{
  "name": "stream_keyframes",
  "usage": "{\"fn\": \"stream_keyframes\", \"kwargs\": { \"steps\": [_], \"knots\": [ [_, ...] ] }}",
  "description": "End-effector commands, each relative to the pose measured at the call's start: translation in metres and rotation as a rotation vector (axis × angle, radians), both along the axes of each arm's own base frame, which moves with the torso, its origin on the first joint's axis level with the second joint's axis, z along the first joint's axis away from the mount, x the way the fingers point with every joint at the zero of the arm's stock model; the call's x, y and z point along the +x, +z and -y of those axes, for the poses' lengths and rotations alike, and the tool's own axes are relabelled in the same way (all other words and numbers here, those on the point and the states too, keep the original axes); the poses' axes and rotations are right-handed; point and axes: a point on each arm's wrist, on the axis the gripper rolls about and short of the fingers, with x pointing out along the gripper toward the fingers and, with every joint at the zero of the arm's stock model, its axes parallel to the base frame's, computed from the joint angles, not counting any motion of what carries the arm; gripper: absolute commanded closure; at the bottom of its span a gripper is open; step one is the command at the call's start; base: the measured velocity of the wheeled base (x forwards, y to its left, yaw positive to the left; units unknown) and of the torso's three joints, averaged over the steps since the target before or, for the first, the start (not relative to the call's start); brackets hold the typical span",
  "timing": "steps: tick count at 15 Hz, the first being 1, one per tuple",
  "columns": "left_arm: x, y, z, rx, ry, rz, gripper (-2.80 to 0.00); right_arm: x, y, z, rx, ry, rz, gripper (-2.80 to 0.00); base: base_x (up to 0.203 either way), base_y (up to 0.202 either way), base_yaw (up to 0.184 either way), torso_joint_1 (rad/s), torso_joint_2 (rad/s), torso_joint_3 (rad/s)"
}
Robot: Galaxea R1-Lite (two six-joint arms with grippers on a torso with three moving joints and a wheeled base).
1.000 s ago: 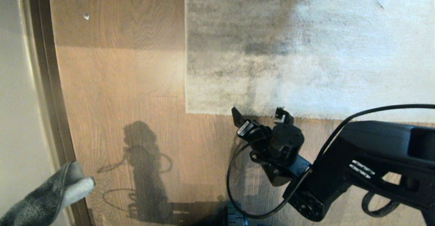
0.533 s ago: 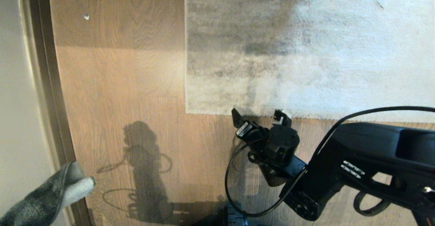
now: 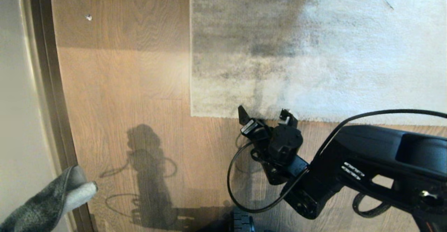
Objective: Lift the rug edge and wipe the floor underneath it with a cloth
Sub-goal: Lift up the carpet
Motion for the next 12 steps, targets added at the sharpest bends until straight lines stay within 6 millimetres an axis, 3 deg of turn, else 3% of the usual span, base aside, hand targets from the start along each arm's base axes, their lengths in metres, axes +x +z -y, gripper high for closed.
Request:
{"fn": "stream_keyframes", "kwargs": {
  "steps": [1,6,12],
  "knots": [
    [0.000,0.000,0.000,-0.001,0.001,-0.001,0.00,0.008,0.001,-0.001,0.040,-0.014,0.039,-2.80,0.000,0.000,0.000,0.000,0.00,0.000],
    [0.000,0.000,0.000,-0.001,0.000,-0.001,0.00,0.009,0.033,0.001,0.101,-0.019,0.111,-2.80,0.000,0.000,0.000,0.000,0.00,0.000],
    [0.000,0.000,0.000,-0.001,0.000,-0.001,0.00,-0.014,0.090,0.020,0.158,-0.019,0.194,-2.80,0.000,0.000,0.000,0.000,0.00,0.000]
  ]
}}
